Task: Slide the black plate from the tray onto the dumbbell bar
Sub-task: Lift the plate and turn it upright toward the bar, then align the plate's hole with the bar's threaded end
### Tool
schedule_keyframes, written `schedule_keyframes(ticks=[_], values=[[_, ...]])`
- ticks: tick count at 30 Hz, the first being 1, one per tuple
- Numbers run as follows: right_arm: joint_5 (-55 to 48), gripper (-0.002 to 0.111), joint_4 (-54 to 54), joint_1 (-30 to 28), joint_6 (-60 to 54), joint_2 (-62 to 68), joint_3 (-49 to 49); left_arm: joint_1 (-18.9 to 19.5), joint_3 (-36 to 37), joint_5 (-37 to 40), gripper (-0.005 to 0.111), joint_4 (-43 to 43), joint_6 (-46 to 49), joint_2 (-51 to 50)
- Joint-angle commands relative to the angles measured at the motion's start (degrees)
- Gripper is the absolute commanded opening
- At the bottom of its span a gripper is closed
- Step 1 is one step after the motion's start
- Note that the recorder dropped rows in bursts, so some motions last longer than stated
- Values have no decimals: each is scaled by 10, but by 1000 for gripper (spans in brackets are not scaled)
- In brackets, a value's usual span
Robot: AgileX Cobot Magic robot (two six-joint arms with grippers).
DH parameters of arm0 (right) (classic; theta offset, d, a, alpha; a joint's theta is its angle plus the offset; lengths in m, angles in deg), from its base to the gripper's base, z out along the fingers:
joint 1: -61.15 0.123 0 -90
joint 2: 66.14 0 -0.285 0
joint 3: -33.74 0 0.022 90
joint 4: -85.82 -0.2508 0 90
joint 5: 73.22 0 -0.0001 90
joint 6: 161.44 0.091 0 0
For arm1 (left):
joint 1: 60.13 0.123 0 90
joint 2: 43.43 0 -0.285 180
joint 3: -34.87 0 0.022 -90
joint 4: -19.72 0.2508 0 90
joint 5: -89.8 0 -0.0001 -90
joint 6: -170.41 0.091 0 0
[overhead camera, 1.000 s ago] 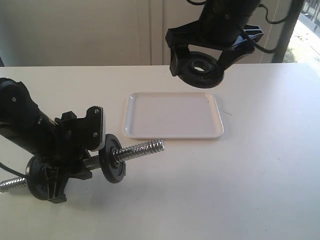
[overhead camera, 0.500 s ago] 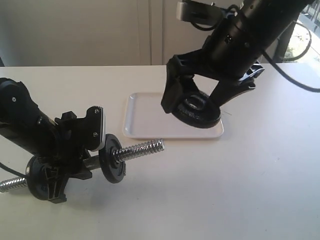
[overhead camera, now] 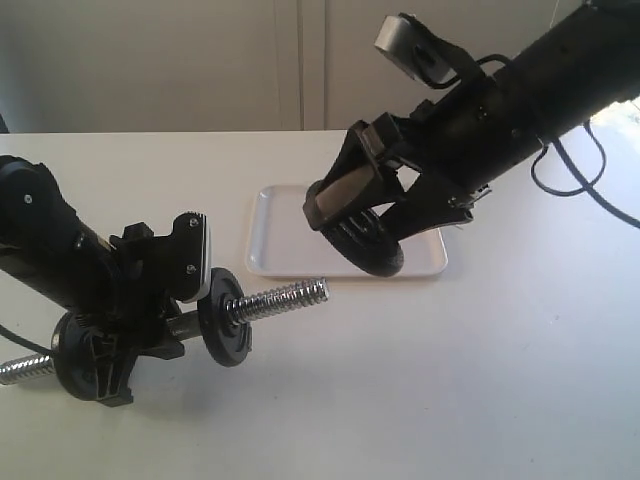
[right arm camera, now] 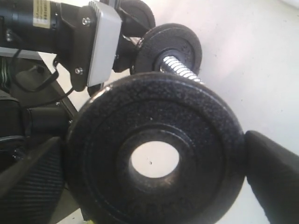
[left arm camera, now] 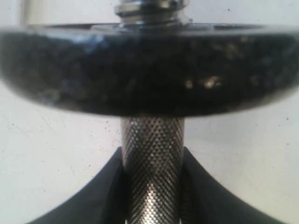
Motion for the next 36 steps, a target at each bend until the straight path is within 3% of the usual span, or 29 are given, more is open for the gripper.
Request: schedule_keyframes(ticks=[1, 18, 28, 36], values=[[13, 0, -84, -18, -92, -12, 31, -3, -11, -26, 0, -29, -3, 27], [21, 0, -234, -21, -224, 78, 103, -3, -11, -26, 0, -29, -3, 27], [13, 0, -261, -70, -250, 98, 132, -3, -11, -26, 0, -29, -3, 27], [18, 0, -343, -73, -317, 98, 190, -3, -11, -26, 0, -29, -3, 27]])
